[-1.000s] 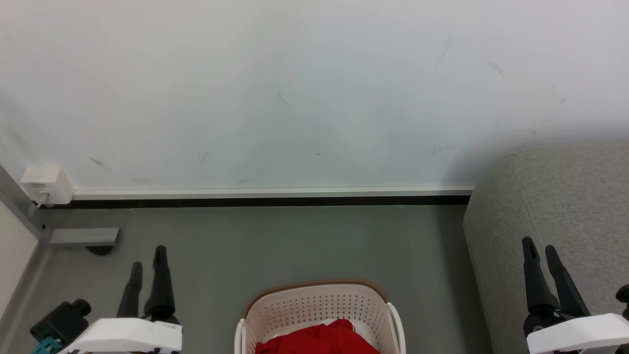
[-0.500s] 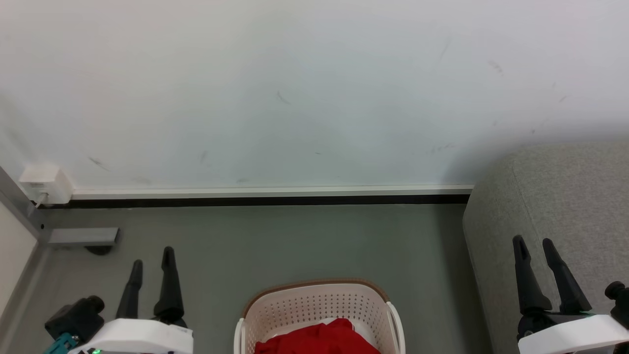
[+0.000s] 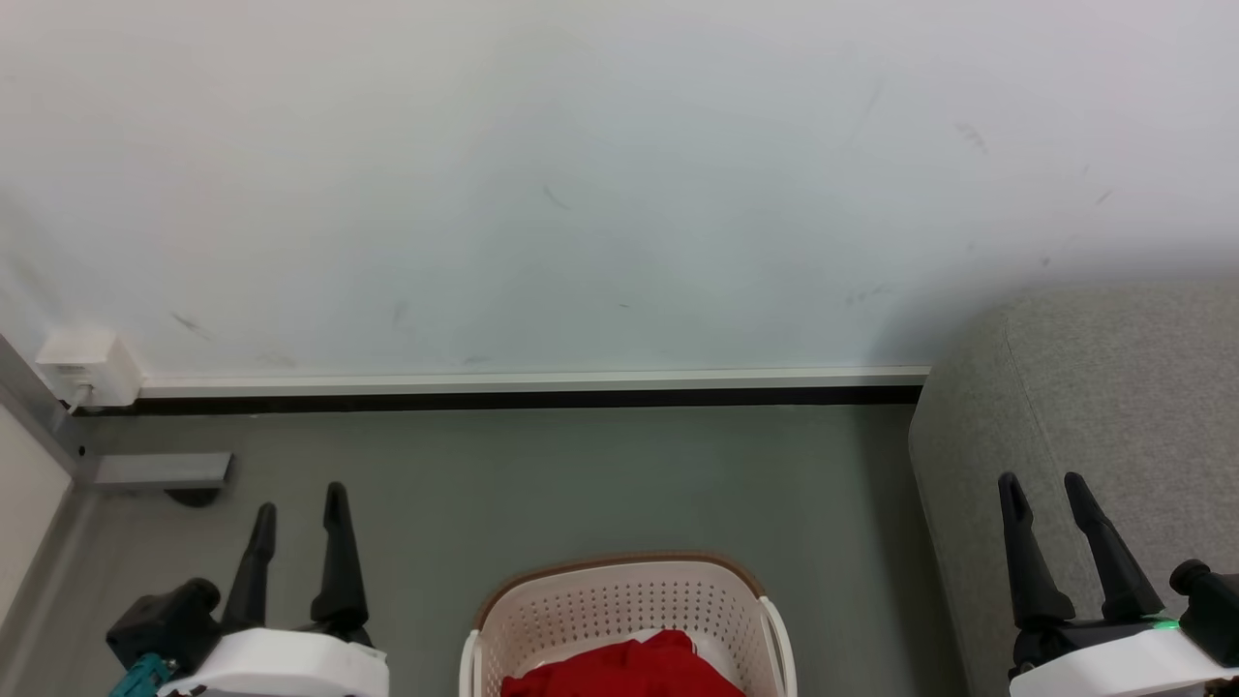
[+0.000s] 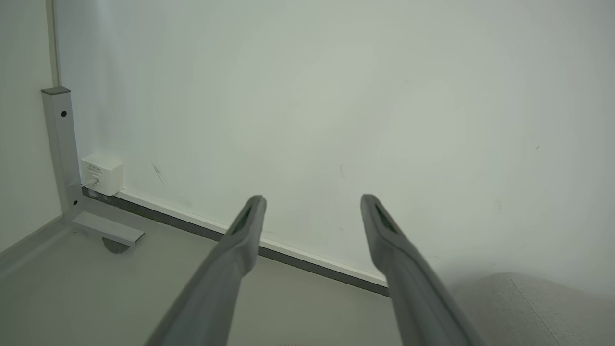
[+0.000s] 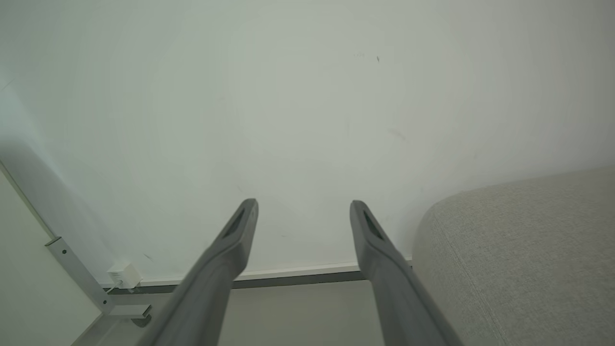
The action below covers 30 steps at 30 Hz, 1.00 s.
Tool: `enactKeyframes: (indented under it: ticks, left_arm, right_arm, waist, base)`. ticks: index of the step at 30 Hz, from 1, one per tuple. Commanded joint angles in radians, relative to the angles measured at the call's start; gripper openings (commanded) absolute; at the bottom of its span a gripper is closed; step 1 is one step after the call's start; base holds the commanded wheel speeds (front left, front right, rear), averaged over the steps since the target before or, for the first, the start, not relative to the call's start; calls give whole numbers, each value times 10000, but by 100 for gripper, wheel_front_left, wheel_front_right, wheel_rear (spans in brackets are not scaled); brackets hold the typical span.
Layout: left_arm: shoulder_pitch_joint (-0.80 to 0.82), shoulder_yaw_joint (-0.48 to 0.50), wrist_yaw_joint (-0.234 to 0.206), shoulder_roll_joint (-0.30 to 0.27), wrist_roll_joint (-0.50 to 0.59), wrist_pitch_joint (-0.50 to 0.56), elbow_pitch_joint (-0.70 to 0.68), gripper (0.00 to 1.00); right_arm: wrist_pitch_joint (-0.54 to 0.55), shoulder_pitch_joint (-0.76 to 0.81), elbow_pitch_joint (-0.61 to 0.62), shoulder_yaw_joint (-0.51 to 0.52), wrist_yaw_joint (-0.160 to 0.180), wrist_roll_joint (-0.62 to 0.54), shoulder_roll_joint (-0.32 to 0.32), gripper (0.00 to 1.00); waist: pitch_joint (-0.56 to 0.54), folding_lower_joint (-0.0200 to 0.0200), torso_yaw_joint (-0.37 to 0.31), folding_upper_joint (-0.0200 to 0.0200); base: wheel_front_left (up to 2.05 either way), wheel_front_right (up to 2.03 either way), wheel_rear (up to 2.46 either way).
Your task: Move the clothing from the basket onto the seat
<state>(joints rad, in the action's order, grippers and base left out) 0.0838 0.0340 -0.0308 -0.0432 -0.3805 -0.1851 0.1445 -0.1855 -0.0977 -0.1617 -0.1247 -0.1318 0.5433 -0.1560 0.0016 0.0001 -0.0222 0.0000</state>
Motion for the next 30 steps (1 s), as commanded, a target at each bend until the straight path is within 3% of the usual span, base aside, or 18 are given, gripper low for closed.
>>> enactKeyframes:
  ticks: [1,30]
  left_arm:
    - [63,-1,-44,-83,318,-92,-103,100]
    - [135,-76,-229,-100,2764,-659,112,100]
  right_arm:
    - [-89,-182,21,-9,14,-280,-76,100]
    - [-651,-250,-172,-161,19,-2037,-126,100]
  waist:
    - [-9,-1,-6,0]
    - [-36,-1,-129,0]
  base:
    - [0,0,0]
    - [0,0,0]
